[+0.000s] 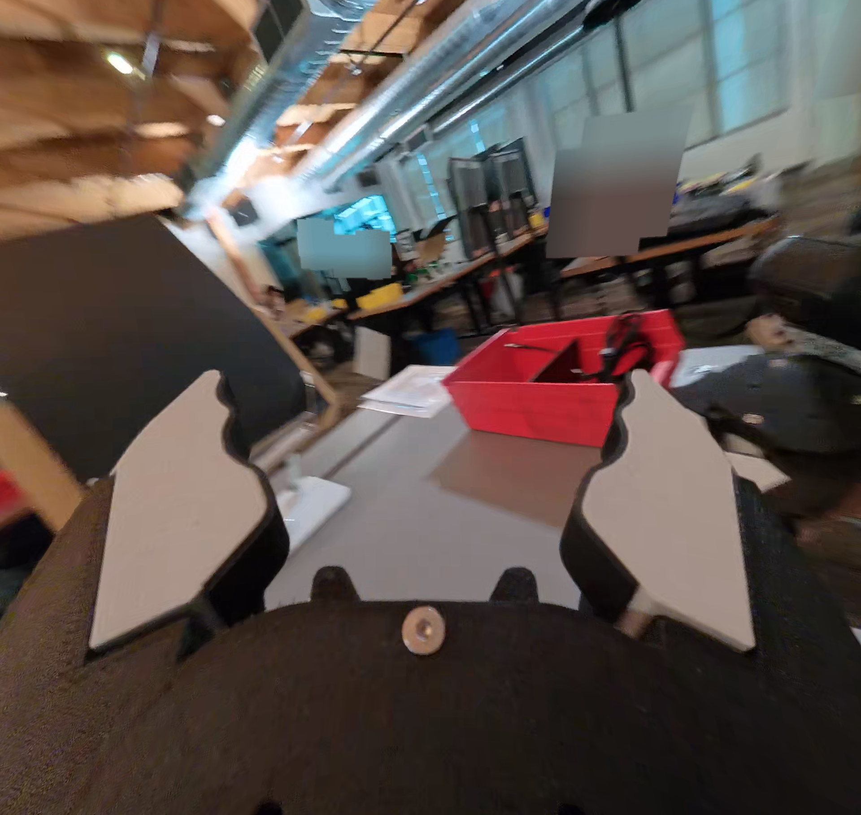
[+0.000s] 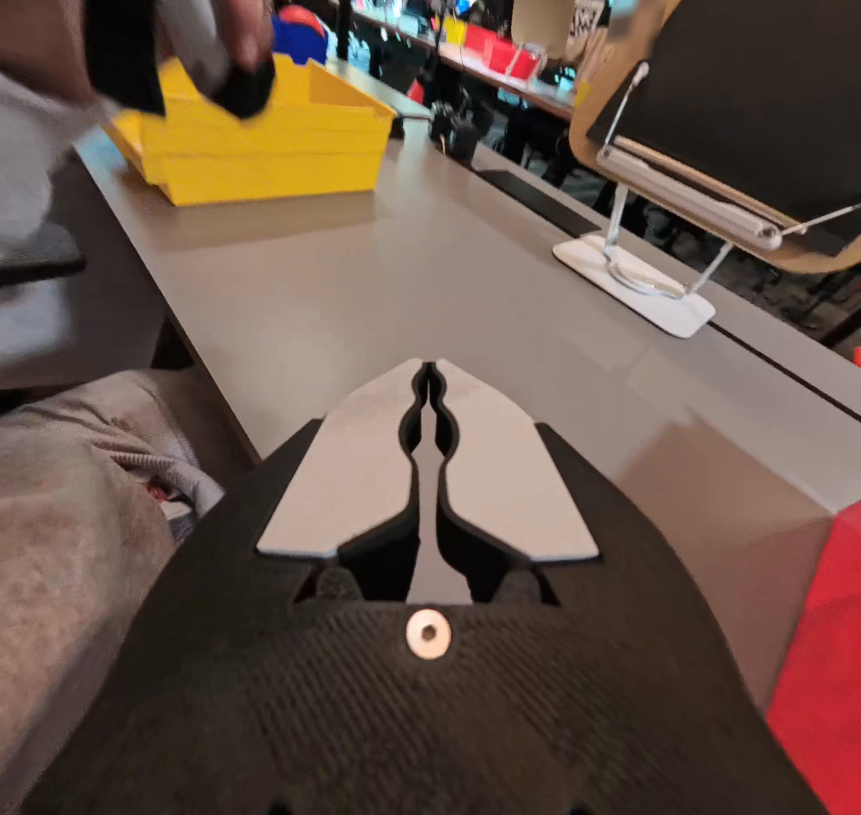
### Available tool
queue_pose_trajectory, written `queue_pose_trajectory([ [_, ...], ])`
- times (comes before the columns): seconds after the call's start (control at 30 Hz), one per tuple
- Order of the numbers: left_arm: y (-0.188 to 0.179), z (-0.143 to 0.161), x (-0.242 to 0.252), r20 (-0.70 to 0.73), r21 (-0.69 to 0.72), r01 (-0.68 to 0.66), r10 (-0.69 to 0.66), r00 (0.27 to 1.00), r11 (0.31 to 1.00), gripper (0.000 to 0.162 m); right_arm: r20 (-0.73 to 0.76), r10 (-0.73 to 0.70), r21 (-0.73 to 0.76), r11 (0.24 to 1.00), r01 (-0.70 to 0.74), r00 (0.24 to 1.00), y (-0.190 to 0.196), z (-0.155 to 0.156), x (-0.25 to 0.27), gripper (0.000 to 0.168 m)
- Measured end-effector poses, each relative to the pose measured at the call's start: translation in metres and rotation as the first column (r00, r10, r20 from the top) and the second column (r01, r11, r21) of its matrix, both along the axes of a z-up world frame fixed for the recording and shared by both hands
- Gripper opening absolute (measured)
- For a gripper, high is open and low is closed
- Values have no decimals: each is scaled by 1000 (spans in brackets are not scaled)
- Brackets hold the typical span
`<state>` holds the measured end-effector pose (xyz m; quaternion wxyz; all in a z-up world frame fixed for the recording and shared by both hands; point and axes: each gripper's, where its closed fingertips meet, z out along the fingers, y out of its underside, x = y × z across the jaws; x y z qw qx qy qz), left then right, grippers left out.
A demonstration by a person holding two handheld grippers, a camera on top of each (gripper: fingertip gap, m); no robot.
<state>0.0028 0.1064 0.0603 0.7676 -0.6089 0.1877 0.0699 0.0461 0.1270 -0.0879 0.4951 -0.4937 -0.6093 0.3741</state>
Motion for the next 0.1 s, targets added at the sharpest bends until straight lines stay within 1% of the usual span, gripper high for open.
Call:
queue_pose_trajectory([
  [0.03, 2, 9, -3, -73, 13, -67, 68, 995, 998, 148, 23, -13, 4, 1000, 13, 1000, 3, -2, 0, 0],
  [0.1, 13, 19, -24, -204, -2, -228, 223, 953, 974, 147, 4, 0, -6, 1000, 0, 1000, 7, -2, -1, 0],
])
